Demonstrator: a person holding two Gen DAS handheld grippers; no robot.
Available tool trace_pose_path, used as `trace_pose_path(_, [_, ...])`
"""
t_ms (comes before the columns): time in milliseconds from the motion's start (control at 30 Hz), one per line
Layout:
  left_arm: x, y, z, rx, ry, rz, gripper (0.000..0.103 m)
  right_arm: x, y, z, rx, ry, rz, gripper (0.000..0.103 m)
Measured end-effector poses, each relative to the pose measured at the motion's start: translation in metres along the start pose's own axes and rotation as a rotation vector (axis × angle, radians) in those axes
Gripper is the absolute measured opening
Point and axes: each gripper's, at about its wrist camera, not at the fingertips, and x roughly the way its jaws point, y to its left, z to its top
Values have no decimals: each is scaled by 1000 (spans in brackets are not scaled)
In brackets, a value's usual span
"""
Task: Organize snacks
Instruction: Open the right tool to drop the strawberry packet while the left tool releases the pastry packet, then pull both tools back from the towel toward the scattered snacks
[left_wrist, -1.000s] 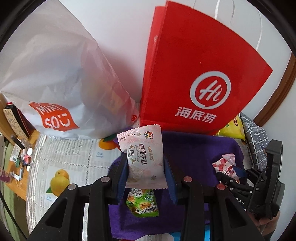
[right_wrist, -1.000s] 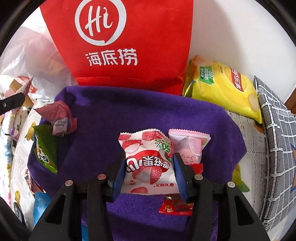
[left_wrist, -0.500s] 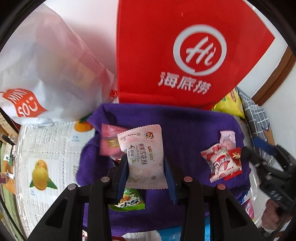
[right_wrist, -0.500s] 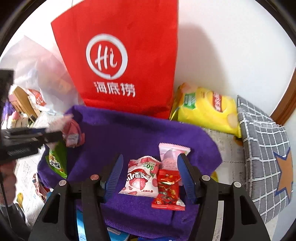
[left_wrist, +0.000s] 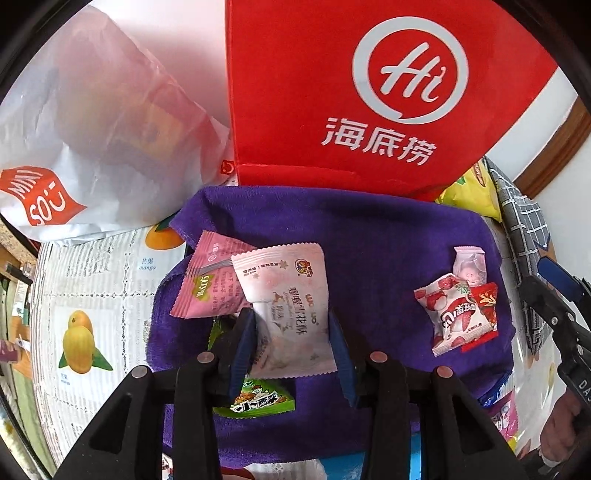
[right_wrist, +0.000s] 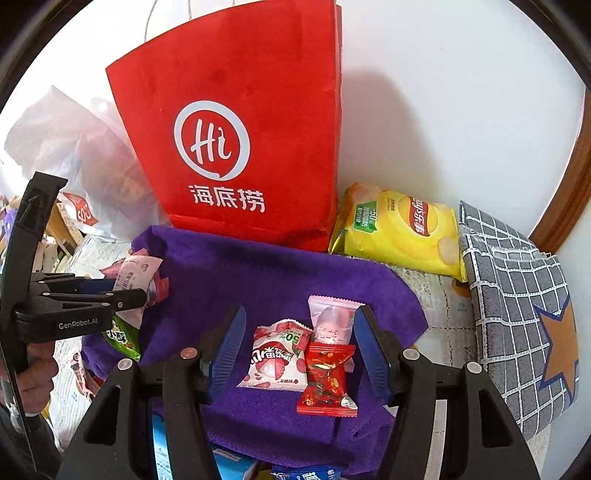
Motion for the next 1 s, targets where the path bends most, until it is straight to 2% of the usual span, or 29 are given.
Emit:
trace_pose_path(233, [-9,-3,1,16,-26,15,55,-2,3,0,-10,-5,-2,61])
trace_pose_path(567, [-37,-3,4,11,-115,-10,58,-17,6,3,-5,-44,-7,61])
trace_pose_path(1000, [-56,-9,0,30,-162,-24,59,-37,19,5,-22,-114,7,61])
